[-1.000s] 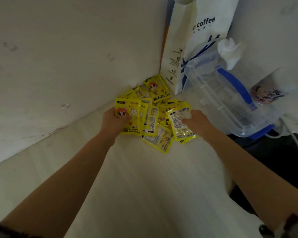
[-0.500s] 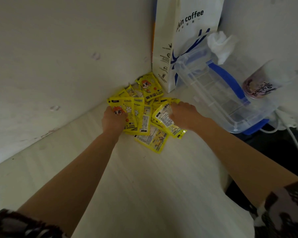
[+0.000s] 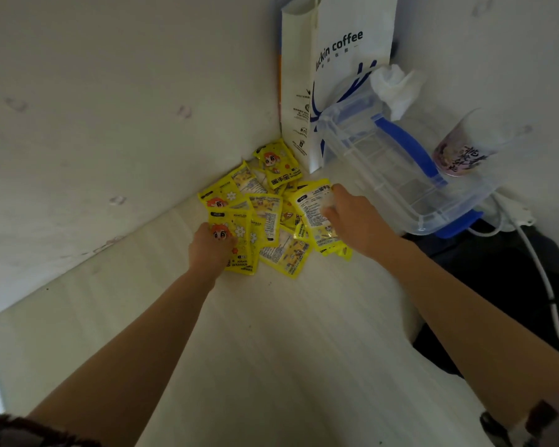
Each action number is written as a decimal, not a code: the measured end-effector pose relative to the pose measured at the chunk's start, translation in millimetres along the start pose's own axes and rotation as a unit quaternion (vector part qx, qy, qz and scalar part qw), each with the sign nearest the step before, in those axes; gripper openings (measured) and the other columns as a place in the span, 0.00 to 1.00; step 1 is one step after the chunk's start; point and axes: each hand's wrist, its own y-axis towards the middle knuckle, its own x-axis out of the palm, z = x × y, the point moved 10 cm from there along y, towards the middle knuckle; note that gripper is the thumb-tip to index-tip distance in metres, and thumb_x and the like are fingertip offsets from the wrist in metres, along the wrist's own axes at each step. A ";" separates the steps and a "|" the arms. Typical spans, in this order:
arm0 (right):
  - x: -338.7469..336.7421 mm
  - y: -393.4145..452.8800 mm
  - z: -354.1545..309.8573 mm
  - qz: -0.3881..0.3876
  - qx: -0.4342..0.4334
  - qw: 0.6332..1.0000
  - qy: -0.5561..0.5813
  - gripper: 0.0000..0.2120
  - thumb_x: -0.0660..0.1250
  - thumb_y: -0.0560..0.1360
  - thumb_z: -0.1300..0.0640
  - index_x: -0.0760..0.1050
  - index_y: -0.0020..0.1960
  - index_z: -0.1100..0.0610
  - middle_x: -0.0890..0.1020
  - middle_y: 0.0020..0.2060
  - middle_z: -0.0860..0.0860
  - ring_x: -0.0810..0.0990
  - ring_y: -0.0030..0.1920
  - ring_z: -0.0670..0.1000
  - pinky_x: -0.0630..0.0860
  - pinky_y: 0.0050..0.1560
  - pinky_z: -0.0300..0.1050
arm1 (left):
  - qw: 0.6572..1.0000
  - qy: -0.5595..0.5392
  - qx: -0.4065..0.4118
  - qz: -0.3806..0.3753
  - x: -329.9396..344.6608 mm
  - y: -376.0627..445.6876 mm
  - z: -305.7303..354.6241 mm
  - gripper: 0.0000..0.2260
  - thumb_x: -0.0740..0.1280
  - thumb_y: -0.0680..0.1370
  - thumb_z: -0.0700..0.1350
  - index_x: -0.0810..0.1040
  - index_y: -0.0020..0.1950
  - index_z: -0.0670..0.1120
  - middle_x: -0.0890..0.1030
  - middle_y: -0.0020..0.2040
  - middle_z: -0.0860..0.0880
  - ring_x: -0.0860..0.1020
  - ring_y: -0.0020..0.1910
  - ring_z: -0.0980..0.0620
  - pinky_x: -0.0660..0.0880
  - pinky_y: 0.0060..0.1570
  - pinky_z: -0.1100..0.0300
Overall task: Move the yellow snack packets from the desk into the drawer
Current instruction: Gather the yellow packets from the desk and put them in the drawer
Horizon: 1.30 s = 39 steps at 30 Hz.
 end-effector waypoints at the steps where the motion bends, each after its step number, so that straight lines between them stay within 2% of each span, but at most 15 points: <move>1: -2.1 -7.7 0.4 0.014 0.018 0.999 0.038 0.08 0.56 0.81 0.53 0.64 0.54 0.57 0.78 0.40 0.58 0.78 0.38 0.58 0.76 0.42 0.53 | 1.000 0.001 -0.003 -0.001 0.0 -7.4 -3.8 0.12 0.70 0.73 0.44 0.75 0.55 0.45 0.81 0.49 0.45 0.79 0.47 0.44 0.75 0.42 0.54; 5: 5.6 -45.0 0.9 0.048 0.087 0.978 0.184 0.13 0.60 0.80 0.54 0.68 0.62 0.60 0.77 0.51 0.52 0.77 0.48 0.52 0.76 0.49 0.47 | 0.999 -0.028 -0.032 -0.017 4.6 -39.4 -24.9 0.12 0.71 0.72 0.45 0.77 0.54 0.45 0.82 0.47 0.45 0.81 0.46 0.44 0.78 0.44 0.51; 8: 21.0 -77.9 -0.7 0.052 0.131 0.960 0.244 0.13 0.60 0.80 0.55 0.69 0.61 0.61 0.77 0.52 0.52 0.77 0.48 0.51 0.74 0.47 0.44 | 0.996 -0.066 -0.051 -0.041 12.1 -67.2 -41.8 0.11 0.72 0.70 0.46 0.78 0.51 0.46 0.83 0.46 0.43 0.82 0.45 0.43 0.80 0.46 0.47; 11: 40.0 -113.2 1.5 0.052 0.177 0.936 0.299 0.12 0.61 0.79 0.54 0.69 0.60 0.60 0.79 0.54 0.56 0.80 0.51 0.55 0.80 0.51 0.54 | 0.991 -0.107 -0.049 -0.056 14.9 -99.4 -49.7 0.07 0.71 0.73 0.42 0.78 0.50 0.45 0.83 0.46 0.41 0.80 0.40 0.47 0.75 0.37 0.56; 13: 50.2 -139.1 5.6 0.055 0.211 0.923 0.318 0.12 0.61 0.79 0.54 0.70 0.59 0.60 0.79 0.54 0.57 0.80 0.52 0.57 0.79 0.52 0.60 | 0.988 -0.128 -0.049 -0.068 15.5 -119.9 -56.5 0.07 0.70 0.74 0.41 0.78 0.51 0.44 0.83 0.46 0.42 0.79 0.37 0.50 0.73 0.34 0.59; 16: 66.0 -180.0 13.1 0.066 0.250 0.902 0.345 0.13 0.61 0.80 0.53 0.69 0.58 0.62 0.78 0.54 0.59 0.79 0.53 0.59 0.78 0.54 0.59 | 0.982 -0.163 -0.058 -0.080 12.4 -147.0 -71.8 0.06 0.70 0.74 0.39 0.78 0.51 0.44 0.83 0.45 0.42 0.82 0.38 0.49 0.76 0.35 0.58; 19: 92.4 -223.5 15.9 0.064 0.293 0.868 0.395 0.13 0.60 0.80 0.53 0.69 0.58 0.61 0.78 0.55 0.58 0.80 0.53 0.57 0.80 0.50 0.54 | 0.979 -0.169 -0.065 -0.094 8.7 -171.0 -90.8 0.06 0.70 0.74 0.39 0.79 0.49 0.45 0.84 0.45 0.42 0.84 0.41 0.47 0.81 0.42 0.50; 21: 111.8 -250.7 15.6 0.065 0.310 0.856 0.410 0.12 0.61 0.79 0.52 0.70 0.57 0.59 0.79 0.54 0.57 0.81 0.52 0.56 0.81 0.49 0.53 | 0.977 -0.172 -0.067 -0.106 4.8 -185.3 -104.9 0.05 0.70 0.74 0.39 0.79 0.48 0.46 0.84 0.44 0.43 0.84 0.42 0.46 0.81 0.45 0.47; 24: 136.1 -289.8 14.3 0.085 0.336 0.844 0.409 0.11 0.61 0.79 0.51 0.71 0.56 0.57 0.80 0.53 0.56 0.81 0.52 0.56 0.81 0.50 0.57 | 0.976 -0.169 -0.063 -0.124 -3.8 -204.0 -125.5 0.05 0.71 0.74 0.39 0.79 0.48 0.46 0.84 0.44 0.42 0.83 0.42 0.45 0.81 0.45 0.47; 27: 149.2 -322.0 6.2 0.110 0.359 0.829 0.414 0.10 0.61 0.79 0.51 0.72 0.56 0.57 0.80 0.52 0.55 0.81 0.50 0.55 0.81 0.49 0.56 | 0.975 -0.162 -0.052 -0.139 -13.6 -215.8 -143.6 0.05 0.71 0.74 0.39 0.79 0.47 0.46 0.83 0.44 0.42 0.82 0.40 0.45 0.80 0.41 0.50; 31: 163.0 -370.4 -15.2 0.164 0.390 0.809 0.408 0.09 0.62 0.78 0.53 0.72 0.55 0.57 0.81 0.51 0.54 0.81 0.50 0.56 0.80 0.51 0.57 | 0.972 -0.140 -0.025 -0.189 -25.9 -230.6 -164.2 0.06 0.71 0.73 0.38 0.80 0.50 0.46 0.84 0.46 0.42 0.83 0.43 0.44 0.81 0.44 0.49; 34: 173.6 -406.4 -29.6 0.201 0.402 0.791 0.416 0.10 0.63 0.78 0.54 0.74 0.56 0.57 0.82 0.51 0.55 0.81 0.50 0.57 0.79 0.52 0.59 | 0.968 -0.125 0.000 -0.215 -36.3 -247.0 -170.3 0.07 0.71 0.74 0.38 0.80 0.50 0.45 0.84 0.46 0.42 0.83 0.42 0.46 0.79 0.40 0.54; 37: 178.3 -442.3 -40.2 0.236 0.415 0.762 0.438 0.10 0.63 0.73 0.50 0.76 0.48 0.55 0.84 0.47 0.55 0.83 0.47 0.57 0.80 0.50 0.60 | 0.963 -0.114 0.025 -0.244 -43.2 -271.1 -169.8 0.07 0.70 0.74 0.37 0.80 0.49 0.47 0.84 0.44 0.46 0.83 0.40 0.48 0.77 0.36 0.59; 39: 178.2 -465.5 -44.5 0.258 0.423 0.744 0.448 0.05 0.63 0.75 0.53 0.75 0.44 0.53 0.84 0.46 0.55 0.83 0.47 0.56 0.80 0.50 0.59 | 0.959 -0.102 0.045 -0.260 -44.5 -288.9 -167.4 0.07 0.70 0.74 0.38 0.79 0.48 0.49 0.83 0.44 0.47 0.82 0.40 0.50 0.76 0.35 0.60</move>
